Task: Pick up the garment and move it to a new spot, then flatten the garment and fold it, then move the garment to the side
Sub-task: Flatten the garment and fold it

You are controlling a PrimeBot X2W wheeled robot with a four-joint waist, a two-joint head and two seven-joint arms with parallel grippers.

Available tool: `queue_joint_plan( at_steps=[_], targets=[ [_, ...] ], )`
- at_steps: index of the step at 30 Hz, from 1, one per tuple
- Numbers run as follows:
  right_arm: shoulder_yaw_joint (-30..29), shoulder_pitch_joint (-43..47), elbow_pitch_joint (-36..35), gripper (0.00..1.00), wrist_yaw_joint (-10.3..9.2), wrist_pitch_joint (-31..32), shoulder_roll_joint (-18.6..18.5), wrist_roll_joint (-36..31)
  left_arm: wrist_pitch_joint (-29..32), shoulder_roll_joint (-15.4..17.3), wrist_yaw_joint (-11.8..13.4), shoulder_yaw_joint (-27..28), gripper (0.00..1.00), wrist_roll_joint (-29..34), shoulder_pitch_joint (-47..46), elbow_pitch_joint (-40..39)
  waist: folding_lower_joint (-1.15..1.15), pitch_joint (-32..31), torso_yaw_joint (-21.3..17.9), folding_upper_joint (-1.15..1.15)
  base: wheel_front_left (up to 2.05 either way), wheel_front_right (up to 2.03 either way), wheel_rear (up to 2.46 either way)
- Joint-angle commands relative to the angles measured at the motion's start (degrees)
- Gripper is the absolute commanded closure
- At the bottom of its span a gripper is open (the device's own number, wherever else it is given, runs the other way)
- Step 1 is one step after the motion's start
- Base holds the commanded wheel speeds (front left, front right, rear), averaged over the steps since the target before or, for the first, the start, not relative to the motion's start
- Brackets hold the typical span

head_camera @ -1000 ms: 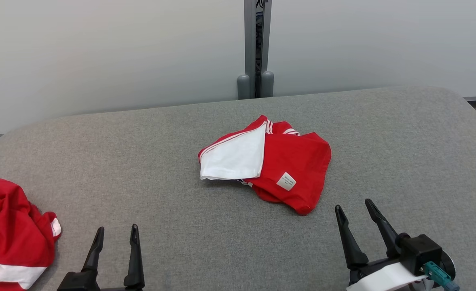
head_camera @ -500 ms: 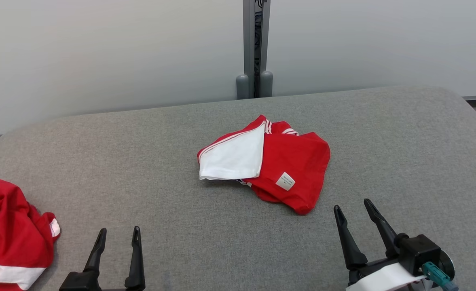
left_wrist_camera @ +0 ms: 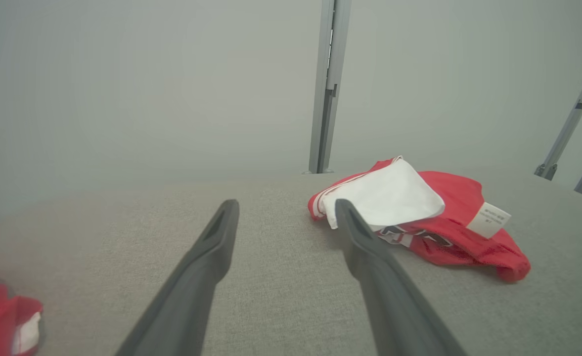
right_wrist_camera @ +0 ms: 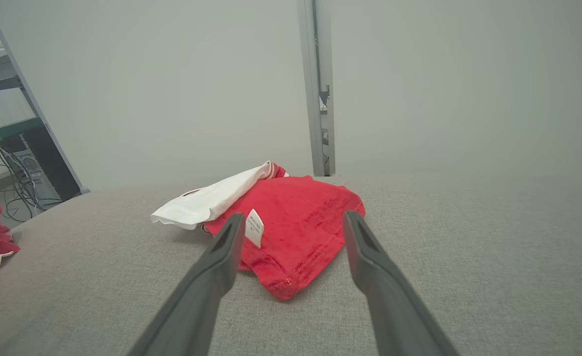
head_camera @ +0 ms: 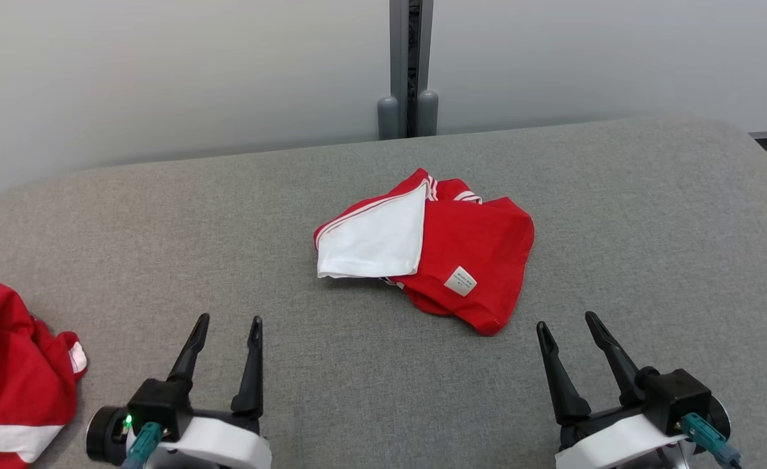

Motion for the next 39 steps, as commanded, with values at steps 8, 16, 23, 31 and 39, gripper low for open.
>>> queue_joint_plan(
  at_steps=[8,16,23,31,39],
  targets=[
    [-0.77,-2.61,-0.87,0.0,0.12,-0.26,-0.31,1.56,-0.1,0.19,-2.99,-8.75,0.0,2.96,-11.3,6.81,0.0,4.22,-1.12,0.0,0.0,0.0,0.0],
    [-0.52,-5.13,-1.26,0.0,0.12,-0.26,-0.31,1.48,-0.1,0.21,-4.35,-19.66,0.0,4.53,-22.13,16.04,0.0,8.45,-2.8,0.0,0.0,0.0,0.0],
    [-0.26,-6.54,-1.38,0.0,0.12,-0.26,-0.31,1.81,-0.1,0.21,-3.24,-24.9,0.0,3.62,-28.2,21.44,0.0,11.06,-4.27,0.0,0.0,0.0,0.0],
    [0.16,-8.03,-1.36,0.0,0.12,-0.26,-0.31,2.27,-0.1,0.22,-0.89,-28.03,0.0,2.63,-33.75,26.86,0.0,12.63,-6.45,0.0,0.0,0.0,0.0],
    [0.65,-8.61,-1.54,0.0,0.12,-0.26,-0.32,2.64,-0.11,0.18,3.37,-28.95,0.0,3.2,-37.65,33.86,0.0,13.4,-8.05,0.0,0.0,0.0,0.0]
  ],
)
